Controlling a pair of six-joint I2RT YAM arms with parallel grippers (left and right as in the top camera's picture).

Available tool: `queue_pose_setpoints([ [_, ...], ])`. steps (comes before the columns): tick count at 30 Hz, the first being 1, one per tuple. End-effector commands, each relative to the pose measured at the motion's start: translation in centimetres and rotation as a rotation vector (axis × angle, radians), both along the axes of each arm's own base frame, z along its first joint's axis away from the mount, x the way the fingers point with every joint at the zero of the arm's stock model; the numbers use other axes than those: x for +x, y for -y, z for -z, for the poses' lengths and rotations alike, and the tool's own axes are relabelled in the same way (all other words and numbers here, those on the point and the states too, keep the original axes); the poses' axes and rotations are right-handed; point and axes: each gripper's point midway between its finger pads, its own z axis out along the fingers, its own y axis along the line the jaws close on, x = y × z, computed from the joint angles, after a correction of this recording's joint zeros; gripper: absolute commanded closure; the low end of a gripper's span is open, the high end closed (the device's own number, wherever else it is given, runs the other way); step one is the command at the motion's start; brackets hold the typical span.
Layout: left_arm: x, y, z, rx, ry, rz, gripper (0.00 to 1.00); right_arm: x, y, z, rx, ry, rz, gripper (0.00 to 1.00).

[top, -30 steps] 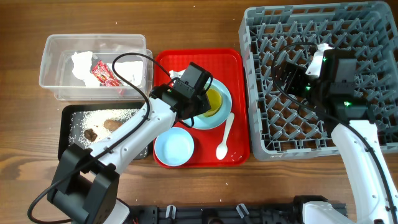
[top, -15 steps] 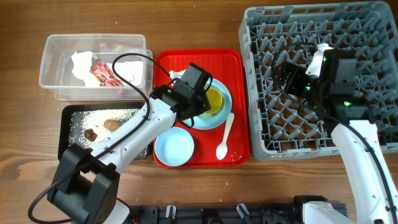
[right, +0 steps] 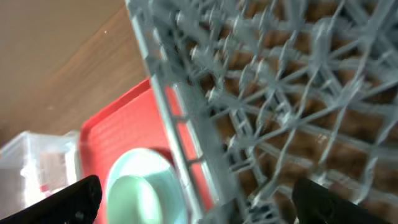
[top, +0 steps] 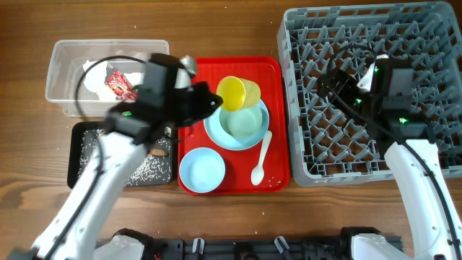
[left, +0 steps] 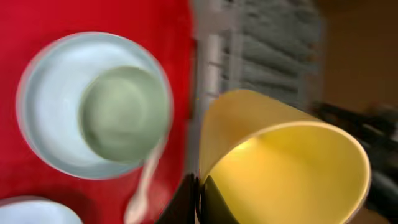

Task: Sort waste into correct bins and load items into the dishwasher rack
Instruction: 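Grasp the yellow cup with the right gripper from the left gripper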

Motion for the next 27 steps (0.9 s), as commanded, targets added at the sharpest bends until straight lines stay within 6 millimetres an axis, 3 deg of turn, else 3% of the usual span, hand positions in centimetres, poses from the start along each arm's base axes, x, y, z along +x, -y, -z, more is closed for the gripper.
queue_pose_setpoints([
  [1, -3.8, -0.1, -5.7, -0.301, 0.076, 0.290, 0.96, -0.9, -4.4, -2.5, 0.175, 0.052, -0.218, 0.00],
  [4, -5.2, -1.5, -7.3, -0.428, 0.104, 0.382, 0.96, -3.8, -9.4, -5.8, 0.319, 0.198, -0.627, 0.00],
  [6, -6.4, -1.6, -9.1, -0.533, 0.174, 0.485, 0.96, -6.2, -11.6, -8.3, 0.416, 0.325, -0.856, 0.00],
  [11, -6.8, -1.6, -9.7, -0.569, 0.197, 0.521, 0.96, -11.4, -13.1, -13.7, 0.627, 0.633, -1.222, 0.00],
  [17, -7.2, -0.9, -9.7, -0.568, 0.196, 0.547, 0.96, -12.3, -13.9, -14.0, 0.653, 0.645, -1.274, 0.00],
  [27, -8.2, 0.4, -9.7, -0.572, 0.191, 0.602, 0.96, -15.4, -18.3, -15.3, 0.648, 0.735, -1.518, 0.00],
])
